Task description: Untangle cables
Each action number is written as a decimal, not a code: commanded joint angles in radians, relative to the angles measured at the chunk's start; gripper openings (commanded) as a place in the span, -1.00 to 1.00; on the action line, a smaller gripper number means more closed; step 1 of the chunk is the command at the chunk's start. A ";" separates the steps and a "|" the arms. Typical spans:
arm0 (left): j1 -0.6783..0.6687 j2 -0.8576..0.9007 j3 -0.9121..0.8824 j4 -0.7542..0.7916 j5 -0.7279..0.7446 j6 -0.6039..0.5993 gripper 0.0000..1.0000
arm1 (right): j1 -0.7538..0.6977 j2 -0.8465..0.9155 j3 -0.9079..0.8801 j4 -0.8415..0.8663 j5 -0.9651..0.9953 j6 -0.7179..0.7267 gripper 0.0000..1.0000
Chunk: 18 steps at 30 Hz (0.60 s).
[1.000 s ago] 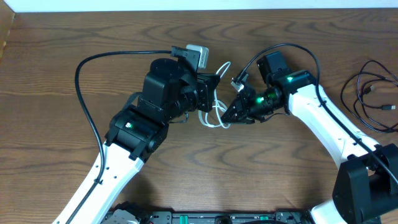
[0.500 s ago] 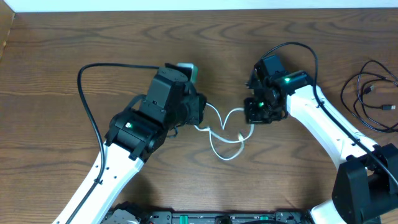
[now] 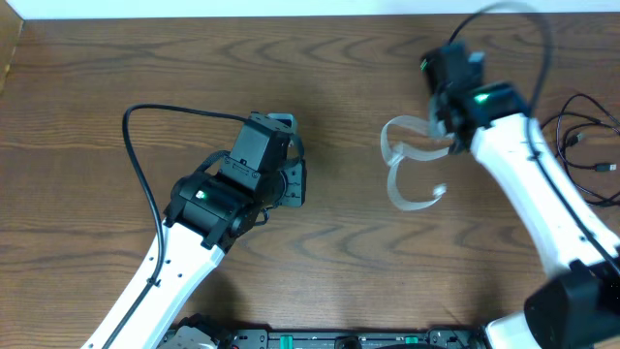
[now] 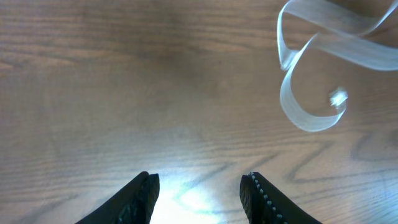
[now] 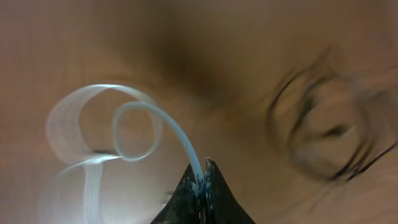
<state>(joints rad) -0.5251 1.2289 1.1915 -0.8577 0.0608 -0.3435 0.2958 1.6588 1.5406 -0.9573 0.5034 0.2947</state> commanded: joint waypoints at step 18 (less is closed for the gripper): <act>0.004 0.006 0.020 -0.010 -0.017 0.001 -0.03 | -0.546 -0.094 0.153 0.049 0.024 0.027 -0.98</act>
<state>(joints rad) -0.5251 1.2297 1.1915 -0.8646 0.0601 -0.3435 -0.1951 1.5448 1.7237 -0.9012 0.5964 0.2966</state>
